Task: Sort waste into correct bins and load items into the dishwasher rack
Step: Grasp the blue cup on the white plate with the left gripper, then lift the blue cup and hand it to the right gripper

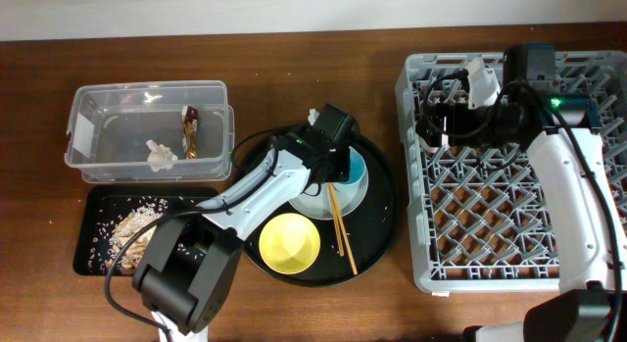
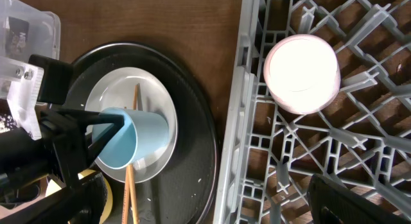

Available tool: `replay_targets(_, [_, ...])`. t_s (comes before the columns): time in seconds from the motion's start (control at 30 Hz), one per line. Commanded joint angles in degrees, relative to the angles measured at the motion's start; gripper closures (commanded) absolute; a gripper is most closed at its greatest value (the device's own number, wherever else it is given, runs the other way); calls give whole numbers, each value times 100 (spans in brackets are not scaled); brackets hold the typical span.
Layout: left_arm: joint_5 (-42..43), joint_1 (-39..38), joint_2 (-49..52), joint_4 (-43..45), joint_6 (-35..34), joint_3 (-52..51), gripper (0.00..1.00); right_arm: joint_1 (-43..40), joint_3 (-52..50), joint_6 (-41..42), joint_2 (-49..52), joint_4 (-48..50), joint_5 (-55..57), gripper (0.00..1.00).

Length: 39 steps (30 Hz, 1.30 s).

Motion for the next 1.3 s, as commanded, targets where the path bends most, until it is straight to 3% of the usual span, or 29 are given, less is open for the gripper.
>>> replay_targets(0.0, [-61, -37, -50, -2, -20, 33, 100, 24, 63, -59, -28, 4, -70, 2])
replay_targets(0.3, [4, 31, -1322, 28, -20, 42, 99, 24, 63, -59, -28, 2, -70, 2])
replay_targets(0.43, [734, 422, -2124, -192, 33, 42, 99, 22, 63, -59, -28, 2, -70, 2])
replay_targets(0.57, [2413, 1344, -2697, -485, 332, 42, 100, 24, 63, -59, -28, 4, -70, 2])
replay_targets(0.6, [3519, 1867, -2798, -577, 516, 42, 100, 24, 63, -59, -28, 4, -70, 2])
replay_targets(0.77, [6710, 3150, -2756, -745, 1182, 39, 100, 24, 63, -59, -28, 2, -70, 2])
replay_targets(0.87, [7501, 3515, -2750, -748, 1410, 39, 100, 24, 63, -55, -28, 26, -79, 2])
replay_targets(0.97, [7530, 3585, -2750, -745, 1410, 39, 100, 24, 63, -48, -28, 153, -138, 2])
replay_targets(1.1, [7530, 3545, -2750, -743, 1408, 39, 99, 17, 66, 116, -33, -195, -1394, 2])
replay_targets(1.27, [7532, 3493, -2750, -743, 1405, 39, 100, 13, 66, -1191, -37, -380, -4623, 2])
